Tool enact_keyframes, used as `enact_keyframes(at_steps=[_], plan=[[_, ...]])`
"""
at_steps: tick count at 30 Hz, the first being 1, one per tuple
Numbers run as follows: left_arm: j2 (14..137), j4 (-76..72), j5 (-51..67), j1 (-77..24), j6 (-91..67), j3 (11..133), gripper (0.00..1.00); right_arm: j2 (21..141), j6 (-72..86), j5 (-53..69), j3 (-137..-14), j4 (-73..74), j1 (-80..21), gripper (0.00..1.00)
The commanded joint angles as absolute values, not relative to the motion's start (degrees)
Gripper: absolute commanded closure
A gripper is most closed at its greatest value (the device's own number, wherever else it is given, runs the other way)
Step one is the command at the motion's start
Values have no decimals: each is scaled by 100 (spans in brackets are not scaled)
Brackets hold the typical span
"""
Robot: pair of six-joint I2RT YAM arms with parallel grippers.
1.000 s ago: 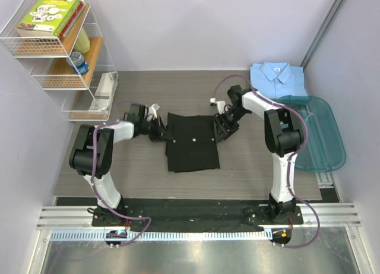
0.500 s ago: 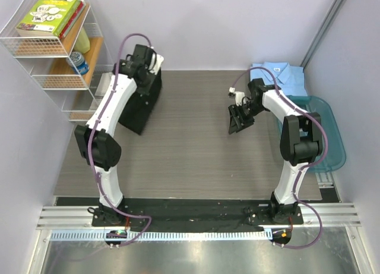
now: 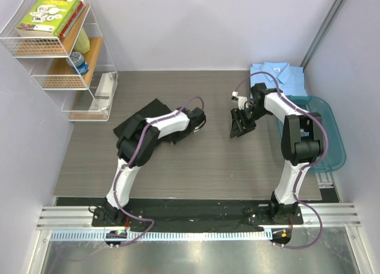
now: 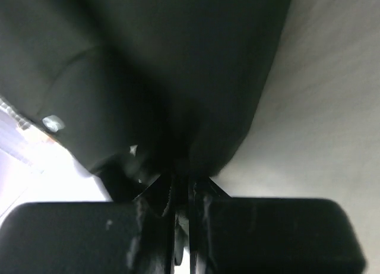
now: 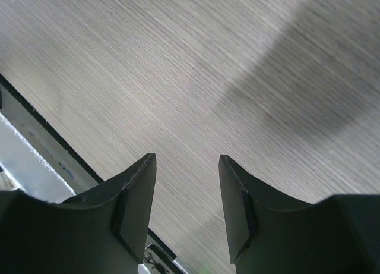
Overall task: Fold and stack the long sleeve shirts
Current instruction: Neatly place the folded shirt into the bin
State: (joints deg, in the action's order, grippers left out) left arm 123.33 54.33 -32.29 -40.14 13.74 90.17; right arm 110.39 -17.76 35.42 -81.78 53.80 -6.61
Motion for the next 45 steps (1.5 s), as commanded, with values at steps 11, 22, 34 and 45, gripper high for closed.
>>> enact_keyframes(at_steps=[11, 22, 34, 45], plan=[[13113, 7407, -21, -4702, -316, 12777, 25, 10714, -1011, 4254, -7778, 4931, -519, 38], [10696, 6574, 1662, -2559, 1414, 10065, 38, 10801, 156, 4799, -7585, 3753, -878, 36], [11232, 5608, 1248, -2267, 2033, 8034, 58, 11303, 730, 4764, -7603, 3208, -1503, 37], [11419, 4809, 4005, -4070, -668, 9325, 42, 11628, -156, 4271, -8612, 4421, -1028, 41]])
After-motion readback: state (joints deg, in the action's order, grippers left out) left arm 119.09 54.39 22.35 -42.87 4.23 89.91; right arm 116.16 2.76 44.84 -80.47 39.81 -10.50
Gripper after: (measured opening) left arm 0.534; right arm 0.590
